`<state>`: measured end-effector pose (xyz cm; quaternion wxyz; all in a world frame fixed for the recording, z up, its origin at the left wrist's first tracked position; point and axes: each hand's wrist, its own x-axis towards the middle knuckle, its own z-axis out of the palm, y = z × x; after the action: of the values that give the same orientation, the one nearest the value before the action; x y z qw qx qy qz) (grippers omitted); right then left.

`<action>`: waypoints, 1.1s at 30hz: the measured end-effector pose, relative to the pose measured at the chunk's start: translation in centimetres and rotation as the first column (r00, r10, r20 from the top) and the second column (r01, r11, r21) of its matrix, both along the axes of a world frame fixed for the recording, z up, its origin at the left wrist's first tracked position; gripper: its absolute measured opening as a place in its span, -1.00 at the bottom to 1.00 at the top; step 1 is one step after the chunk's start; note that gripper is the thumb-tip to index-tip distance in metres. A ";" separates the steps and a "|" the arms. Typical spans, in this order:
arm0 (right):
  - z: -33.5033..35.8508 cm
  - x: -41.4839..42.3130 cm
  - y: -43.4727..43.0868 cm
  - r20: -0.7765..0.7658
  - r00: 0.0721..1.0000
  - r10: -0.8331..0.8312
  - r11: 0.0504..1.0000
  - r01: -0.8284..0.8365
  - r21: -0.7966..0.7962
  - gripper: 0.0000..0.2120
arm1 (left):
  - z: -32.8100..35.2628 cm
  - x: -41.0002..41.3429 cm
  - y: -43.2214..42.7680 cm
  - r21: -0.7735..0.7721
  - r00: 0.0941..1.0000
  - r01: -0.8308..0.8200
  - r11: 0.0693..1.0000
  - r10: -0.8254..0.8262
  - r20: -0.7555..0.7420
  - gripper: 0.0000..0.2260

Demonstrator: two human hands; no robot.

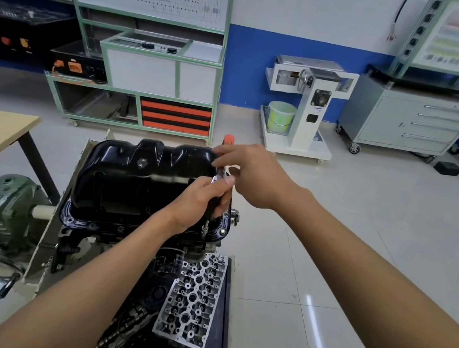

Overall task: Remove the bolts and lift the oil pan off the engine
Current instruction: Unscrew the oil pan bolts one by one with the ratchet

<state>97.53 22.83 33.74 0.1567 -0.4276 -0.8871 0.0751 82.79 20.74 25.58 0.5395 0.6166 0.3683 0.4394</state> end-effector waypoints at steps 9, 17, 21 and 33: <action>0.3 1.9 -3.1 0.090 0.972 -0.219 0.976 0.215 0.044 -0.80 | -0.6 0.7 0.0 0.059 0.964 -0.266 0.962 0.265 0.021 -0.28; 1.4 -0.1 -5.2 0.065 0.989 -0.131 0.953 0.143 -0.269 -0.63 | -0.7 0.8 -0.2 -0.023 0.966 -0.243 0.970 0.244 0.091 -0.32; 2.6 0.2 -4.3 0.164 0.981 -0.108 0.961 0.145 -0.235 -0.69 | -0.2 -0.4 0.2 -0.023 0.980 -0.196 0.980 0.197 0.037 -0.39; 0.5 -0.9 -0.6 0.031 0.999 0.035 0.999 -0.035 0.013 -0.67 | -0.2 -0.1 0.1 0.014 0.998 -0.028 0.999 0.028 0.050 -0.45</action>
<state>96.61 22.24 34.26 0.1446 -0.4119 -0.8973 0.0650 82.74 20.88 25.37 0.5376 0.6043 0.3600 0.4650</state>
